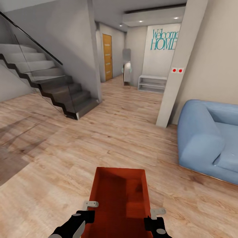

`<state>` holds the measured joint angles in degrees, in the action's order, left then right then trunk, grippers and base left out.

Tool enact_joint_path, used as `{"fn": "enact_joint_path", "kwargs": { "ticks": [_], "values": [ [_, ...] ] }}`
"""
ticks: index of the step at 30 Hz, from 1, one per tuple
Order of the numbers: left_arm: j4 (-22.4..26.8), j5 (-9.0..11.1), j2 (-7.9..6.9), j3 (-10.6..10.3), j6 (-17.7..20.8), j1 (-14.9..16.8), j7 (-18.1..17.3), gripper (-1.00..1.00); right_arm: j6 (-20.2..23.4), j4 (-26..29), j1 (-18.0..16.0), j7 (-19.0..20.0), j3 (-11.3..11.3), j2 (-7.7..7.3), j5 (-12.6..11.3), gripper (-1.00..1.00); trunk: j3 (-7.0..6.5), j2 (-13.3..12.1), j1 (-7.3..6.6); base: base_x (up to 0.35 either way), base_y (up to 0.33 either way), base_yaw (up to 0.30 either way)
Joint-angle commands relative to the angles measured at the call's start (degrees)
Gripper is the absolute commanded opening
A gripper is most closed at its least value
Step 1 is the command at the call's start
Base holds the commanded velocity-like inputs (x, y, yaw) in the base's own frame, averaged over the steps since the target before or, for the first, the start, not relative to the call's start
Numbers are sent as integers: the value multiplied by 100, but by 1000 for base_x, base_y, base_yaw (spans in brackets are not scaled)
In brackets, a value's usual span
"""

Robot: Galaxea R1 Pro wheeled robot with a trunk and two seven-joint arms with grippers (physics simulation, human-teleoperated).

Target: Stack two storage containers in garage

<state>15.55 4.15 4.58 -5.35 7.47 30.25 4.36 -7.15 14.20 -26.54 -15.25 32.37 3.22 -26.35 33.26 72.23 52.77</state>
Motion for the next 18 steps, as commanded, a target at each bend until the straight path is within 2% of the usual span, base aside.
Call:
{"fn": "enact_joint_path", "kwargs": {
  "ticks": [1, 18],
  "values": [
    [-8, -11, -18, 17, 41, -1, 74, -100, -59, 12, -9, -40, -108, -85, 59, -100, 4, 2, 3, 323, 0, 0],
    [-8, -11, -19, 17, 35, -1, 58, -100, -59, 12, -9, -40, -108, -85, 61, -100, 4, 2, 3, 323, 0, 0]
  ]
}}
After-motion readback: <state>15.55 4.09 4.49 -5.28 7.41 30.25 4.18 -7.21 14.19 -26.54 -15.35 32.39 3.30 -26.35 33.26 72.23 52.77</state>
